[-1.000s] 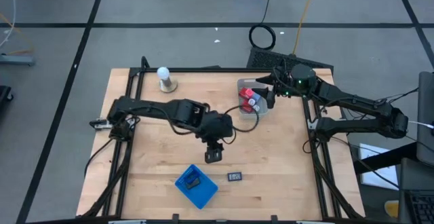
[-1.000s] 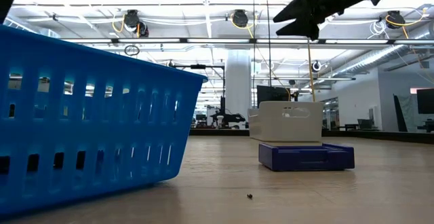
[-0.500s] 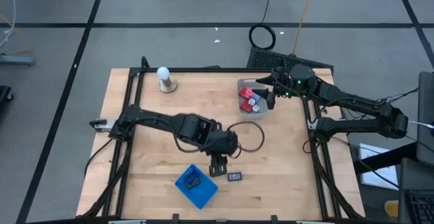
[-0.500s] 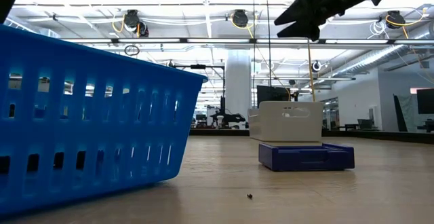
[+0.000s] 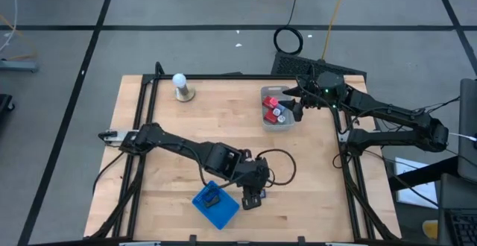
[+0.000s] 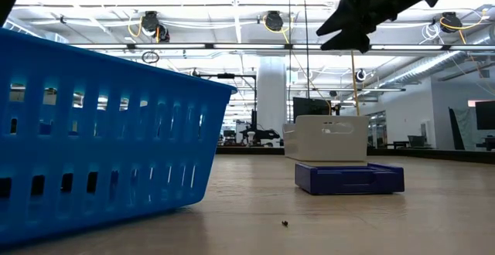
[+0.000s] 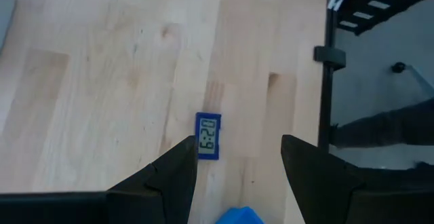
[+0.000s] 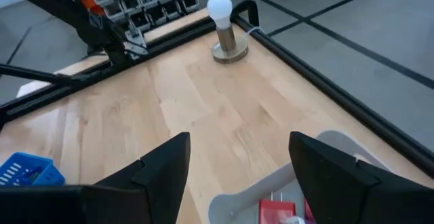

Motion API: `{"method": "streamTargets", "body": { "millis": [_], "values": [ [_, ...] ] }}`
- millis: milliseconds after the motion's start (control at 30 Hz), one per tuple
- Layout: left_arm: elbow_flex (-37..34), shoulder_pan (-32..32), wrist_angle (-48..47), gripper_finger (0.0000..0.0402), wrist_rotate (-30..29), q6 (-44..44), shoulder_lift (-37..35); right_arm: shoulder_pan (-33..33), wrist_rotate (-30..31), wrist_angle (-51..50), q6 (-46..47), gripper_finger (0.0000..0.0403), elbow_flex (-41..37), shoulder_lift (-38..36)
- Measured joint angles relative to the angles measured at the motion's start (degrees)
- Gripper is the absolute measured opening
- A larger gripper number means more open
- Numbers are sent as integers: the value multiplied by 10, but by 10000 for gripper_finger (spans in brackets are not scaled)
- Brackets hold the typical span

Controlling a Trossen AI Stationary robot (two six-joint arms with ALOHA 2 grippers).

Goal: Pick & Place Office items
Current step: Put the blue digital timer into the blue bin

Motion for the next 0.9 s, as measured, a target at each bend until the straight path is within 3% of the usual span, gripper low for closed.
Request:
{"method": "streamTargets", "body": {
  "millis": [500,900],
  "values": [
    [-1,-6,2,213,6,-22,79,0,0,-13,0,242,0,0],
    [-1,-5,6,213,-32,-27,112,0,0,-14,12,242,0,0]
  ]
}}
